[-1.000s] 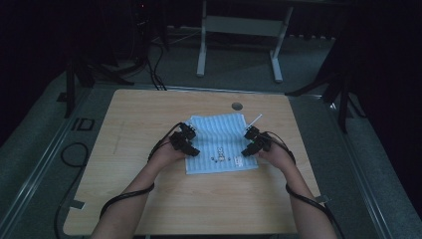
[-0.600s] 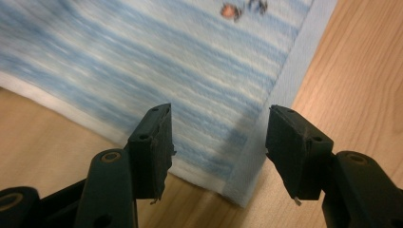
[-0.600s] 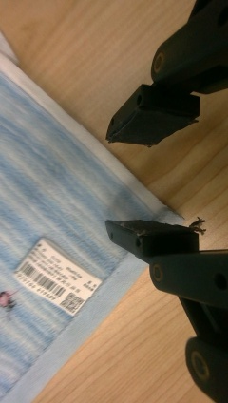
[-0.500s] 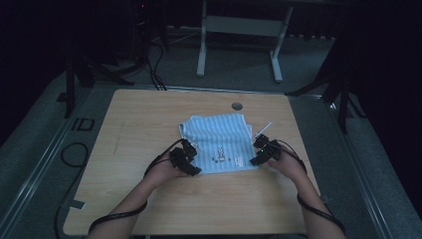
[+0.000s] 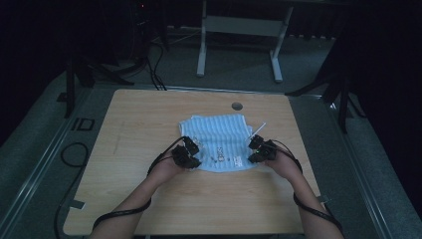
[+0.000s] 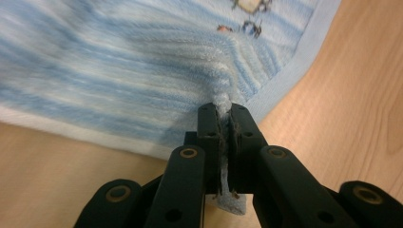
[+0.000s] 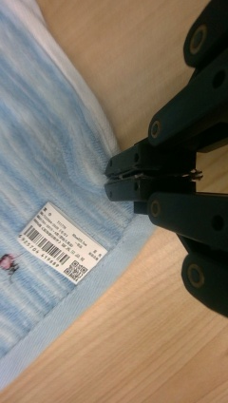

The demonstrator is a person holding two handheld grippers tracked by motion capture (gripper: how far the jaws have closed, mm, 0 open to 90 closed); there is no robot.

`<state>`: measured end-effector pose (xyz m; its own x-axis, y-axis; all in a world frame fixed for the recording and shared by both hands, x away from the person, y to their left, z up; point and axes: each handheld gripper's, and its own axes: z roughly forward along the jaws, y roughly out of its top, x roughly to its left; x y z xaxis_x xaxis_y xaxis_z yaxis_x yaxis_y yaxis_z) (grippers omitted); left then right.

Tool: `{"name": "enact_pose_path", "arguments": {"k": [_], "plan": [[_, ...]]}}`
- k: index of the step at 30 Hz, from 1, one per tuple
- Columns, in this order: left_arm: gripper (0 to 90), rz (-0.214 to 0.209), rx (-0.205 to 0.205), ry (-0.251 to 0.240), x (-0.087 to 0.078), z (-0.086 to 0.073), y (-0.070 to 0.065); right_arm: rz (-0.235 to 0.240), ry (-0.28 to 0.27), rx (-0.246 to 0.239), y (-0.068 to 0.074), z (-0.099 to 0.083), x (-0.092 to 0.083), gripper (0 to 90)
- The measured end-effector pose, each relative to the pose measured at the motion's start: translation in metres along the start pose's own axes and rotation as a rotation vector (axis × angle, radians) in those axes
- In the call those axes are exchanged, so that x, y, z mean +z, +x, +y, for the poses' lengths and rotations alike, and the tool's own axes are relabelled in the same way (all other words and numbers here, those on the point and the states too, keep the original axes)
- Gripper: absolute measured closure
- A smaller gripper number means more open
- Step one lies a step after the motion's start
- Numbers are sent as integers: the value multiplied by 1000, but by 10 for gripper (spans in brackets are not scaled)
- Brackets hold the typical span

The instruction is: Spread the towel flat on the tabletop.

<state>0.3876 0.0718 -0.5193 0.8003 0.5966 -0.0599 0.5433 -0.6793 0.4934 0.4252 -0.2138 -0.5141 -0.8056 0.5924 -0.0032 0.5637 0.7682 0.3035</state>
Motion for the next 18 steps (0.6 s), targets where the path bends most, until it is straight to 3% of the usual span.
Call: {"name": "enact_pose_path", "arguments": {"k": [1,2,3,4,5,6,7,8,9,10,12,13,14,15,16,17,18], "plan": [[853,-6,-18,-37,-15,8,4,-15,-25,7,-2,3,-10,878],[853,-6,-18,-37,-15,8,4,-15,-25,7,-2,3,-10,878],[853,3,-18,-72,-34,15,3,-39,-60,-3,-1,6,-26,878],[853,3,-18,-72,-34,15,3,-46,-77,-10,1,7,-36,878],[853,7,-9,-108,-56,19,-1,-56,-99,-20,4,8,-46,878],[853,7,-9,-108,-56,19,-1,-56,-99,-20,4,8,-46,878],[853,19,7,-144,-79,19,-9,-70,-144,-40,12,6,-69,878],[853,19,7,-144,-79,19,-9,-80,-168,-55,16,4,-80,877],[852,9,14,-157,-90,17,-14,-90,-187,-63,22,1,-92,878],[852,0,32,-167,-101,14,-20,-90,-187,-63,22,1,-92,878],[851,-4,65,-184,-120,5,-35,-106,-219,-100,37,-8,-113,877],[850,-31,95,-192,-133,-8,-52,-116,-243,-138,57,-23,-129,875],[849,-31,95,-192,-133,-8,-52,-102,-255,-146,67,-32,-135,875],[848,-70,128,-185,-141,-23,-72,-90,-264,-154,78,-42,-140,871],[845,-70,128,-185,-141,-23,-72,-90,-264,-154,78,-42,-140,871],[838,-129,157,-164,-142,-39,-92,-60,-294,-156,100,-65,-147,863],[825,-129,157,-164,-142,-39,-92,-60,-294,-156,100,-65,-147,863]]}}
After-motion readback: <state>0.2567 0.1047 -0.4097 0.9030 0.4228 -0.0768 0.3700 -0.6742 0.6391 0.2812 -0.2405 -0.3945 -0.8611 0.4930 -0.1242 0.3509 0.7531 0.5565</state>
